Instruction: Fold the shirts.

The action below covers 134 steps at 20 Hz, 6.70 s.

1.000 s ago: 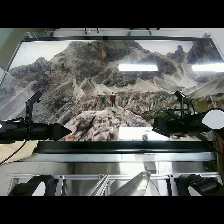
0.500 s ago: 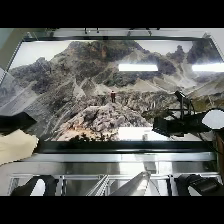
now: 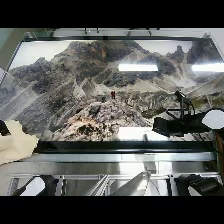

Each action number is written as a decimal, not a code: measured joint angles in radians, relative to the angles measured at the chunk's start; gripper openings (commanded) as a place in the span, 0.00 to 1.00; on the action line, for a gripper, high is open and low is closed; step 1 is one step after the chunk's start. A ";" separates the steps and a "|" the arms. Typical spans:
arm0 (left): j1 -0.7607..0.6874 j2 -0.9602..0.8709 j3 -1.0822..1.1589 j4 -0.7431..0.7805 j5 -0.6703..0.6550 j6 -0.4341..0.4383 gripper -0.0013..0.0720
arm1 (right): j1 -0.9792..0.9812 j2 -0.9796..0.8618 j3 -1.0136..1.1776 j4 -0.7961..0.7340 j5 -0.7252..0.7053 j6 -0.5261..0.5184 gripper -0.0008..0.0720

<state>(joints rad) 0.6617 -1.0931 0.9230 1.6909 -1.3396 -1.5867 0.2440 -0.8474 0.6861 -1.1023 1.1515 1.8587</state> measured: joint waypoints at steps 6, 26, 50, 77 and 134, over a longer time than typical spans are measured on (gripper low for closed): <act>0.019 -0.236 0.002 0.028 0.082 0.016 0.34 | 0.000 0.000 0.000 0.000 0.000 0.000 0.03; -0.718 -0.024 0.351 -0.914 -0.102 0.328 0.49 | 0.000 0.000 0.000 -0.002 0.000 -0.019 0.04; -0.978 -0.166 -0.230 -0.790 0.122 0.278 0.98 | -0.510 -0.383 0.029 0.017 -0.071 -0.489 0.71; -0.339 0.156 0.500 -1.181 -0.018 0.323 0.04 | -0.635 -0.246 0.753 0.555 -0.007 -0.680 0.03; -0.486 -0.236 -0.080 -0.962 0.332 0.550 0.04 | -0.175 -0.648 0.143 0.665 -0.206 -0.769 0.03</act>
<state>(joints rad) 0.1761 -1.3293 0.8429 0.7284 -1.0080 -1.0370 0.0692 -1.4956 0.8288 -0.4374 0.9455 1.0901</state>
